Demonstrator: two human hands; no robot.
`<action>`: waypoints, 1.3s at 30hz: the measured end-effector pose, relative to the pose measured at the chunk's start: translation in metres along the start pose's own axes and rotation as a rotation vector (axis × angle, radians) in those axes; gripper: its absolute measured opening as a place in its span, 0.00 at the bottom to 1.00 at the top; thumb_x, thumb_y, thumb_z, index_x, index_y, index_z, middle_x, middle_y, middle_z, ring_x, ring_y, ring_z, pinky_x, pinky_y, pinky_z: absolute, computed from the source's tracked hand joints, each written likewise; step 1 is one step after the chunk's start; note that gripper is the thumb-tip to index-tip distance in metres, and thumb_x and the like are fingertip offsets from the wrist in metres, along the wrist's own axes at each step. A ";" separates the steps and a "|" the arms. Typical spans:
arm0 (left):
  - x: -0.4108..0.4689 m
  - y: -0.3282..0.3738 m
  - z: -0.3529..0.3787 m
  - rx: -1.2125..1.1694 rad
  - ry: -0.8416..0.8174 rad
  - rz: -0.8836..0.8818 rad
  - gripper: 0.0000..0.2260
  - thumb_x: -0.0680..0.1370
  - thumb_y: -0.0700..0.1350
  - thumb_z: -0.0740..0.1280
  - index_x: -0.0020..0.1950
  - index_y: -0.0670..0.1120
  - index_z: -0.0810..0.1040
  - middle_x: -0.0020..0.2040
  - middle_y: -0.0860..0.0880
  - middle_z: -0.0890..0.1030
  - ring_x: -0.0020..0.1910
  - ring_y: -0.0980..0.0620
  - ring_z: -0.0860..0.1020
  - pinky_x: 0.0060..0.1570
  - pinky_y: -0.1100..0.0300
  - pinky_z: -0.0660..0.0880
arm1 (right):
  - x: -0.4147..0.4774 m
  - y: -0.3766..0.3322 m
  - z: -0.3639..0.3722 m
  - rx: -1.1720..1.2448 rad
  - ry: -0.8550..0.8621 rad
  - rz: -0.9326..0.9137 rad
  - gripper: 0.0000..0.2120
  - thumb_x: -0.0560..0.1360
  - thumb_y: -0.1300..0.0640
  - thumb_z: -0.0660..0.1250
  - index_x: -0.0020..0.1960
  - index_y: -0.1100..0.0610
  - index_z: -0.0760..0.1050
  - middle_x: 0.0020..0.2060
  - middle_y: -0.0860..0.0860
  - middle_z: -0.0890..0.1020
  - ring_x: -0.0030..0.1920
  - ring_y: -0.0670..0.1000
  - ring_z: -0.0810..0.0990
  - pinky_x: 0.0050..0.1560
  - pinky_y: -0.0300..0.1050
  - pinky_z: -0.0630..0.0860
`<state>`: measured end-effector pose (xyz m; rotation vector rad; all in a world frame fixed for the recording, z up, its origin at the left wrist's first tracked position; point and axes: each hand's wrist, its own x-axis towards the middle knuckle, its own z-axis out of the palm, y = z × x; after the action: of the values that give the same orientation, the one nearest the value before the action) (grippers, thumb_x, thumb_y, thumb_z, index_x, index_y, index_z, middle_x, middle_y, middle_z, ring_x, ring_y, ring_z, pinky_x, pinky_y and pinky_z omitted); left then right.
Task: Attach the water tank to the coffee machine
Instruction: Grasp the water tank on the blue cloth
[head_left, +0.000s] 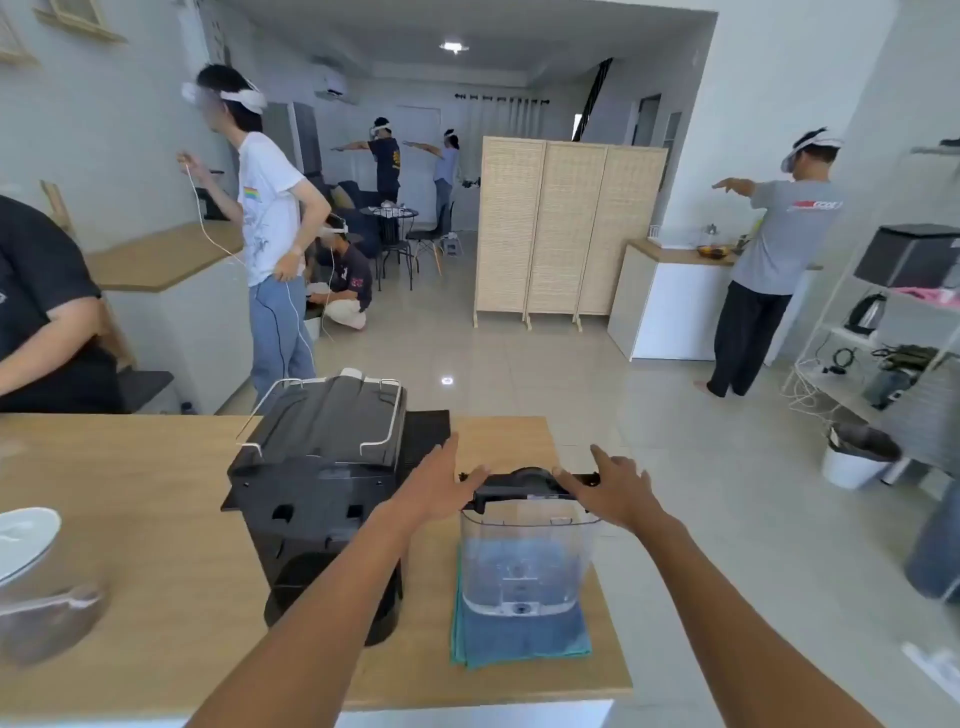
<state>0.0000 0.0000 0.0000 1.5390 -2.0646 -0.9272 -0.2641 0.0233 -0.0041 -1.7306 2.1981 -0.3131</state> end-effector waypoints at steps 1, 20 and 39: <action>0.001 -0.001 0.005 -0.062 0.013 -0.033 0.38 0.80 0.61 0.63 0.83 0.45 0.50 0.81 0.45 0.63 0.78 0.46 0.63 0.67 0.60 0.62 | 0.001 0.003 0.002 0.036 0.007 0.000 0.48 0.76 0.26 0.56 0.84 0.55 0.55 0.78 0.62 0.67 0.81 0.62 0.59 0.78 0.62 0.52; 0.001 -0.019 0.060 -0.500 0.184 -0.192 0.18 0.74 0.68 0.67 0.58 0.60 0.79 0.54 0.57 0.83 0.62 0.55 0.78 0.53 0.62 0.71 | 0.004 0.020 0.018 0.528 0.018 -0.067 0.36 0.66 0.23 0.67 0.61 0.48 0.74 0.48 0.42 0.80 0.49 0.47 0.79 0.40 0.34 0.69; -0.009 0.009 0.064 -0.630 0.477 0.020 0.35 0.69 0.73 0.68 0.71 0.58 0.77 0.63 0.50 0.84 0.65 0.50 0.80 0.60 0.66 0.76 | -0.009 0.011 0.022 0.845 0.150 -0.148 0.43 0.70 0.25 0.61 0.81 0.37 0.59 0.58 0.29 0.71 0.62 0.41 0.70 0.60 0.35 0.66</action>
<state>-0.0454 0.0268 -0.0379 1.2334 -1.2862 -0.9625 -0.2636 0.0350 -0.0279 -1.3872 1.6252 -1.2299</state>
